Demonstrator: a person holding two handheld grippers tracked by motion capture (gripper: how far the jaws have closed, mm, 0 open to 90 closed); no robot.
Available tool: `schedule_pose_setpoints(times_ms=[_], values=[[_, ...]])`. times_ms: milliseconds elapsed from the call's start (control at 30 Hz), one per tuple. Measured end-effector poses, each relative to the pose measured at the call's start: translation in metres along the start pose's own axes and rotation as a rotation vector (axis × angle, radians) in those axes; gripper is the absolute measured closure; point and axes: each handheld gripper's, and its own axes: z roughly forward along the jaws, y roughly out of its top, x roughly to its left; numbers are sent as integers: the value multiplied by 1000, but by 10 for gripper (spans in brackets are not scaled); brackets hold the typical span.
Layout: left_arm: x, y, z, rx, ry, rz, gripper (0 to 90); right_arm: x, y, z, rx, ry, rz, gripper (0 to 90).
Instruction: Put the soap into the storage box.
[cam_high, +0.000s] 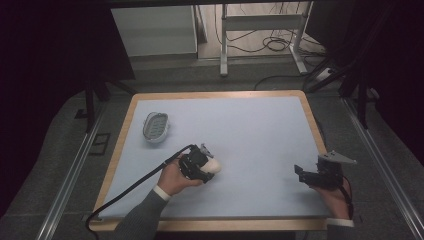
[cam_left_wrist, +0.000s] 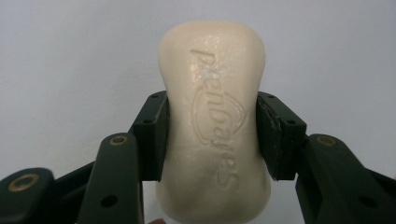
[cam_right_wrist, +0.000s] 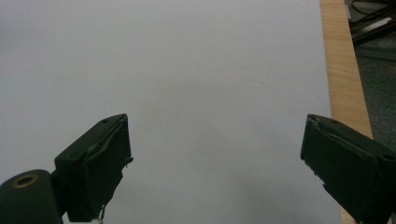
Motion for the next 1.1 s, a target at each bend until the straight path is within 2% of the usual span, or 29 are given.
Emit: schedule_pose_setpoints(times_ms=[200, 467, 1100], values=[[5, 0, -6, -20, 4, -19, 494, 0, 0, -1, -5, 3, -4, 83], [13, 0, -14, -13, 15, -24, 494, -2, 0, -1, -1, -3, 3, 83], [37, -3, -39, -61, 33, -71, 494, 0, 0, 0, 1, -2, -1, 83]])
